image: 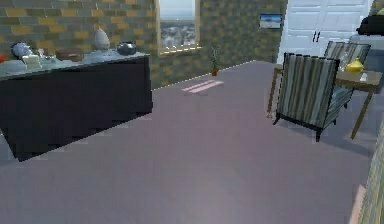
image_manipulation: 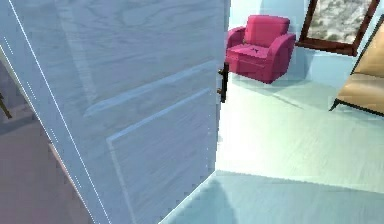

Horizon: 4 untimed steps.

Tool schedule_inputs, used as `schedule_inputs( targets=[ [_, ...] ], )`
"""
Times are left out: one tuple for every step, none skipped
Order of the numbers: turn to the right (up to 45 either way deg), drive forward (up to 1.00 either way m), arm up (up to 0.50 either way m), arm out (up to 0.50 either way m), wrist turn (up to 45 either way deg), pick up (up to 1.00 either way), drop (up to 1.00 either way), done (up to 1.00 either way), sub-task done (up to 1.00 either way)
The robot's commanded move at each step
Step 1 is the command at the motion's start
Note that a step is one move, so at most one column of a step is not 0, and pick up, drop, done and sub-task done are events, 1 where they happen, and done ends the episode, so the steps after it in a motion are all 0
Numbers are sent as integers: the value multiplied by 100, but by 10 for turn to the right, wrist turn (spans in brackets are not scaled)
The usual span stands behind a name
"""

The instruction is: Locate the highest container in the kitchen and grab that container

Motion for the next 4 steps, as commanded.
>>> schedule_inputs(
  targets=[
    [0, 70, 0, 0, 0, 0, 0, 0, 0],
    [450, 0, 0, 0, 0, 0, 0, 0, 0],
    [30, 0, 0, 0, 0, 0, 0, 0, 0],
    [0, 100, 0, 0, 0, 0, 0, 0, 0]
  ],
)
